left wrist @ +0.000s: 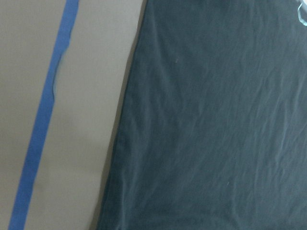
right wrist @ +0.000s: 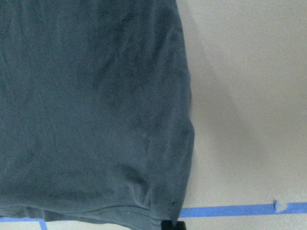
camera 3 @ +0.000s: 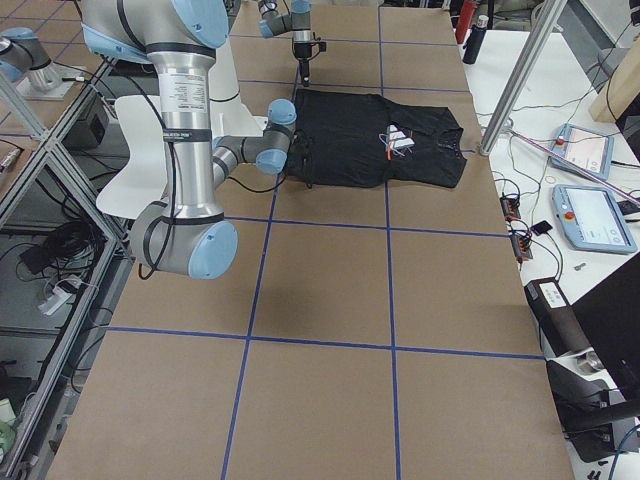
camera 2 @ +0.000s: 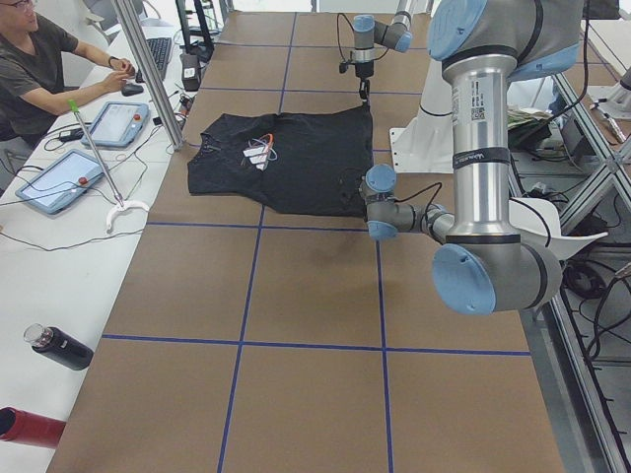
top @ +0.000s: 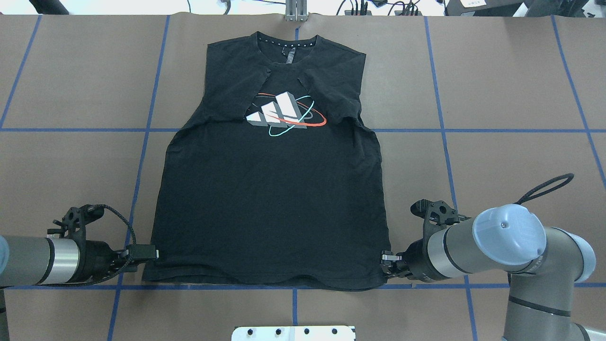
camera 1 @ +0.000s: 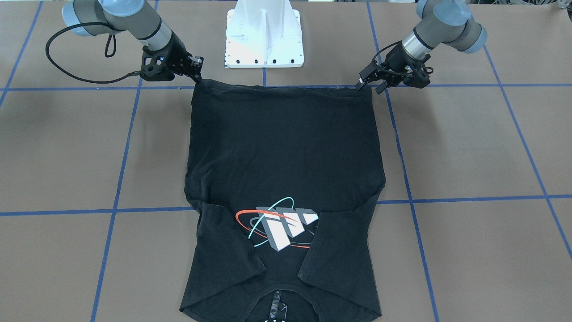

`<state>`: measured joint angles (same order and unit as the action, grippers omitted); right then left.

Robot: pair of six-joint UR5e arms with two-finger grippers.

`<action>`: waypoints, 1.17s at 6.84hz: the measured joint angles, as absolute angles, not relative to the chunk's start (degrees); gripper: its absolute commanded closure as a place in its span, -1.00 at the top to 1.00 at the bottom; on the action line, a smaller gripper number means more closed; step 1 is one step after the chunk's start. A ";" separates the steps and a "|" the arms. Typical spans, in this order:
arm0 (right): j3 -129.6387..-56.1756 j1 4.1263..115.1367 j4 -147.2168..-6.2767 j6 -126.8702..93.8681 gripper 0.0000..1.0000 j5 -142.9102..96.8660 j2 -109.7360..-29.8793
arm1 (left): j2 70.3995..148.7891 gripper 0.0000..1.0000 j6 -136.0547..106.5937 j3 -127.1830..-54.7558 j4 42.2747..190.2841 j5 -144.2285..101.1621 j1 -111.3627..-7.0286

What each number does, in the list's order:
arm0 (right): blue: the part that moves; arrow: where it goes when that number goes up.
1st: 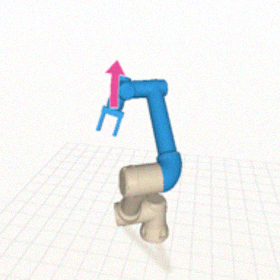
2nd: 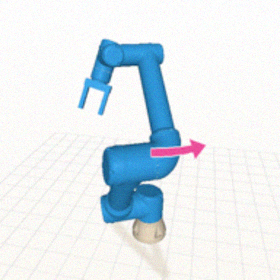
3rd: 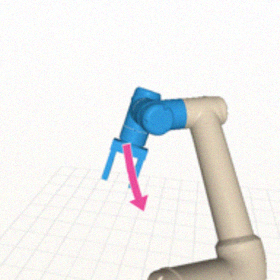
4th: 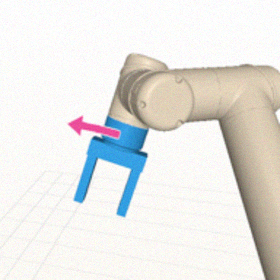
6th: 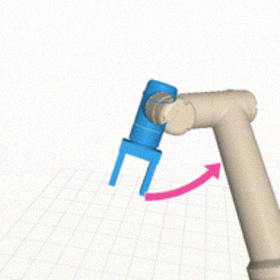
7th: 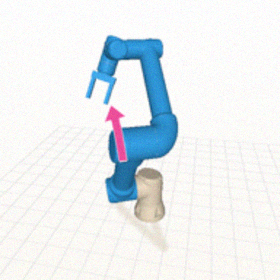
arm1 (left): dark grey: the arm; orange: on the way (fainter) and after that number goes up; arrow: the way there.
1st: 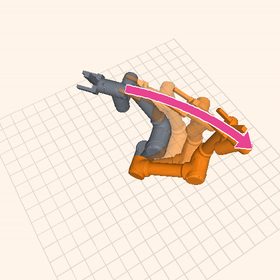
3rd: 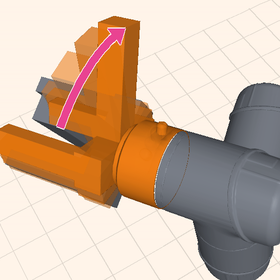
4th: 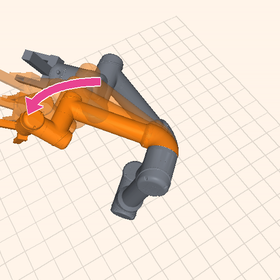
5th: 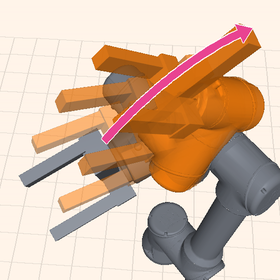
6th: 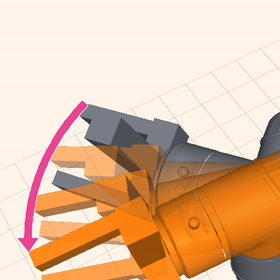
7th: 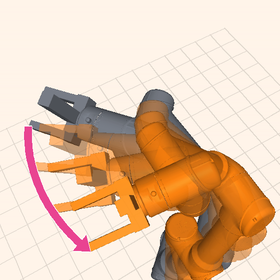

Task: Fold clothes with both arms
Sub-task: 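Close both grippers on the hem corners nearest the robot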

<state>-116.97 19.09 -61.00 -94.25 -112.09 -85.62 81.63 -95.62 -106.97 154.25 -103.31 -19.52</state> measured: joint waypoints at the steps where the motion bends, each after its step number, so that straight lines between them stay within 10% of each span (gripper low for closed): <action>1: -117.01 19.59 -61.00 -94.26 -1.00 -112.79 -85.61 | 81.68 0.92 -95.62 -106.97 153.76 -103.28 -19.19; 8: -117.16 20.30 -61.00 -94.22 -1.00 -113.97 -85.68 | 82.24 0.74 -95.60 -106.51 152.15 -103.27 -17.36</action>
